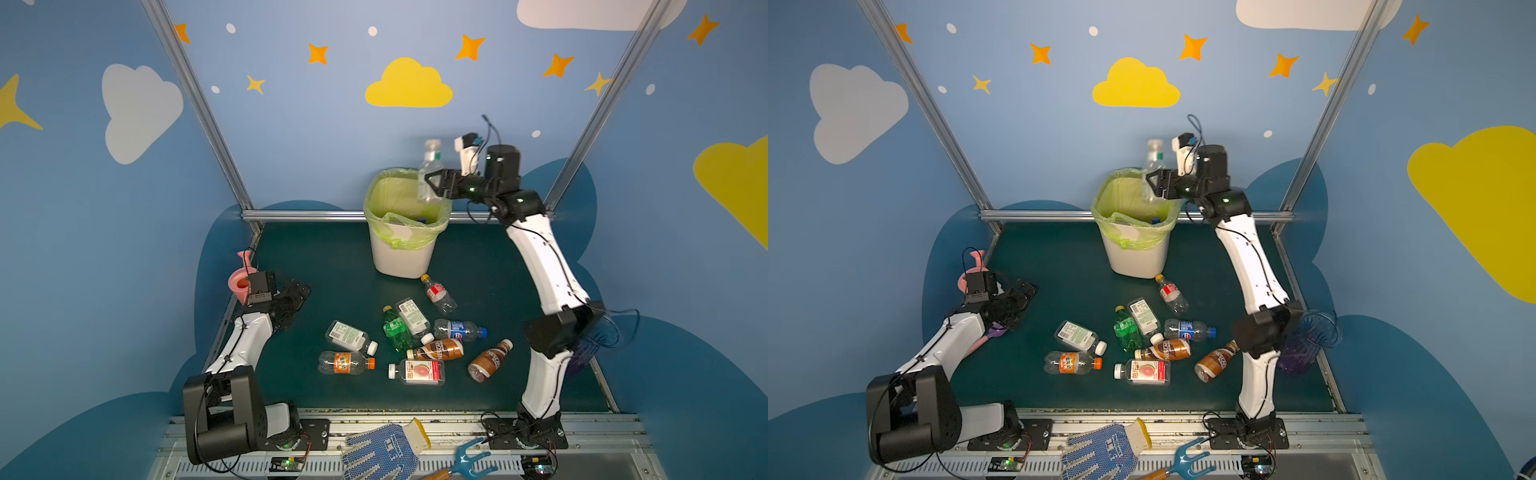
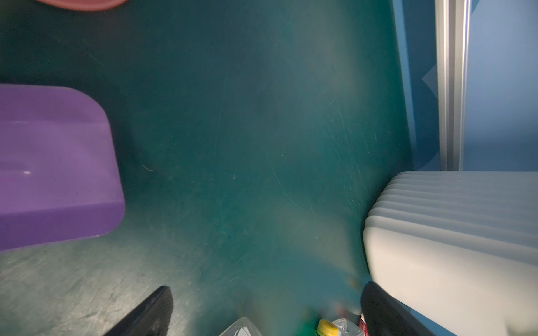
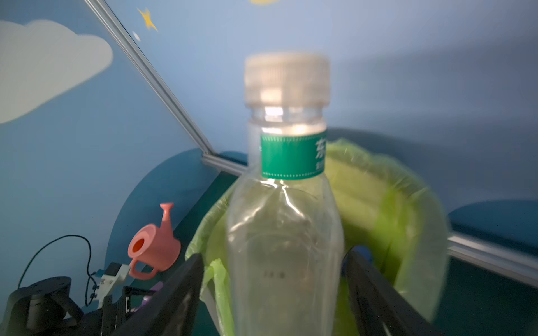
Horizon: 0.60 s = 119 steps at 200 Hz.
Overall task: Throw the plastic bottles in the bin
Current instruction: 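Lift the green-labelled bottle with the right gripper and drop it into the bin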
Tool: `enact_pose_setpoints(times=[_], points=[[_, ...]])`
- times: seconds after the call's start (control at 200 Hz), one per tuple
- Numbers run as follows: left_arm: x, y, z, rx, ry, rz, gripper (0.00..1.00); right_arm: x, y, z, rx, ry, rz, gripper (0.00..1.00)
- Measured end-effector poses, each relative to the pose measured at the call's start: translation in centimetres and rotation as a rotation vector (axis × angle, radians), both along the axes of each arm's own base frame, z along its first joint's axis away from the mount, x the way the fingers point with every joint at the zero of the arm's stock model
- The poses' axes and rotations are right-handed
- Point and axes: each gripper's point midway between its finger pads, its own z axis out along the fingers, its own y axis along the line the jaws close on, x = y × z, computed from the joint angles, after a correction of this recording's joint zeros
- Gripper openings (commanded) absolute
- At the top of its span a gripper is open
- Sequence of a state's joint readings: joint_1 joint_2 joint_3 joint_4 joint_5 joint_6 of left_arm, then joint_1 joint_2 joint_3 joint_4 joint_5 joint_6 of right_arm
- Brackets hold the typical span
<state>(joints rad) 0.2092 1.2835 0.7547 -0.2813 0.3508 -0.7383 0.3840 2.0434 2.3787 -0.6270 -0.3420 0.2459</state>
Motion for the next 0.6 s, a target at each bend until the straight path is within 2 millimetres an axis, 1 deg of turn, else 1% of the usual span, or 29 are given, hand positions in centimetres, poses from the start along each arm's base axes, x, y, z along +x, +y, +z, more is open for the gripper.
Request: enact_pose_setpoints(times=[0.005, 0.03, 0.055, 0.075, 0.105, 0.135, 0.17, 0.2, 0.235, 0.26, 0.27, 0.295, 0.305, 0.32, 0.355, 0.39, 0.446, 0.481, 0.526, 0.561, 0.596], points=[[0.0, 0.0, 0.0, 0.000, 0.000, 0.000, 1.00, 0.1, 0.1, -0.6, -0.006, 0.015, 0.000, 0.92], [-0.1, 0.0, 0.2, 0.002, -0.004, -0.001, 1.00, 0.0, 0.1, -2.0, -0.030, 0.053, -0.003, 0.93], [-0.1, 0.0, 0.4, 0.004, -0.011, -0.002, 1.00, 0.1, -0.1, -3.1, -0.051, 0.081, -0.014, 0.94], [-0.2, 0.0, 0.6, 0.006, -0.014, -0.003, 1.00, 0.0, -0.4, -3.6, -0.066, 0.093, -0.023, 0.95], [-0.3, 0.0, 0.9, 0.008, -0.020, -0.003, 1.00, -0.2, -0.9, -3.7, -0.077, 0.094, -0.037, 0.95], [-0.4, 0.0, 1.2, 0.011, -0.026, -0.002, 1.00, -0.6, -1.6, -3.1, -0.082, 0.083, -0.055, 0.96], [-0.5, 0.0, 1.5, 0.016, -0.034, 0.000, 1.00, -1.5, -2.6, -2.0, -0.085, 0.063, -0.077, 0.96], [-0.7, 0.0, 1.9, 0.021, -0.041, 0.003, 1.00, -2.6, -3.4, -0.3, -0.080, 0.032, -0.094, 0.96], [-0.9, 0.1, 2.3, 0.029, -0.050, 0.008, 1.00, -3.9, -4.4, 2.2, -0.066, -0.021, -0.116, 0.96], [-1.0, 0.2, 2.7, 0.033, -0.057, 0.011, 1.00, -5.0, -5.3, 4.6, -0.049, -0.075, -0.131, 0.96], [-1.1, 0.2, 2.8, 0.035, -0.060, 0.013, 1.00, -5.3, -5.5, 5.2, -0.044, -0.089, -0.134, 0.96], [-1.3, 0.2, 3.2, 0.040, -0.069, 0.015, 1.00, -6.6, -6.3, 7.7, -0.023, -0.151, -0.148, 0.96], [-1.4, 0.2, 3.3, 0.042, -0.073, 0.015, 1.00, -6.9, -6.5, 8.4, -0.017, -0.166, -0.150, 0.96], [-1.5, 0.2, 3.6, 0.045, -0.080, 0.016, 1.00, -7.9, -7.0, 10.0, -0.002, -0.207, -0.157, 0.96], [-1.8, 0.1, 4.0, 0.053, -0.089, 0.020, 1.00, -9.6, -8.0, 12.8, 0.025, -0.279, -0.171, 0.96], [-2.1, 0.0, 4.4, 0.060, -0.095, 0.020, 1.00, -11.1, -8.8, 14.9, 0.050, -0.336, -0.182, 0.96], [-2.7, -0.2, 4.7, 0.072, -0.090, 0.019, 1.00, -12.7, -9.9, 16.8, 0.076, -0.394, -0.197, 0.96], [-3.2, -0.5, 4.6, 0.075, -0.078, 0.013, 1.00, -13.4, -10.4, 17.3, 0.086, -0.414, -0.204, 0.96], [-3.7, -0.9, 4.4, 0.079, -0.057, 0.004, 1.00, -13.5, -10.8, 16.9, 0.088, -0.415, -0.215, 0.96], [-4.1, -1.2, 4.1, 0.079, -0.039, -0.004, 1.00, -13.0, -11.0, 15.6, 0.083, -0.394, -0.224, 0.96], [-4.5, -1.6, 3.9, 0.080, -0.024, -0.014, 1.00, -12.2, -11.2, 13.7, 0.072, -0.353, -0.236, 0.96]])
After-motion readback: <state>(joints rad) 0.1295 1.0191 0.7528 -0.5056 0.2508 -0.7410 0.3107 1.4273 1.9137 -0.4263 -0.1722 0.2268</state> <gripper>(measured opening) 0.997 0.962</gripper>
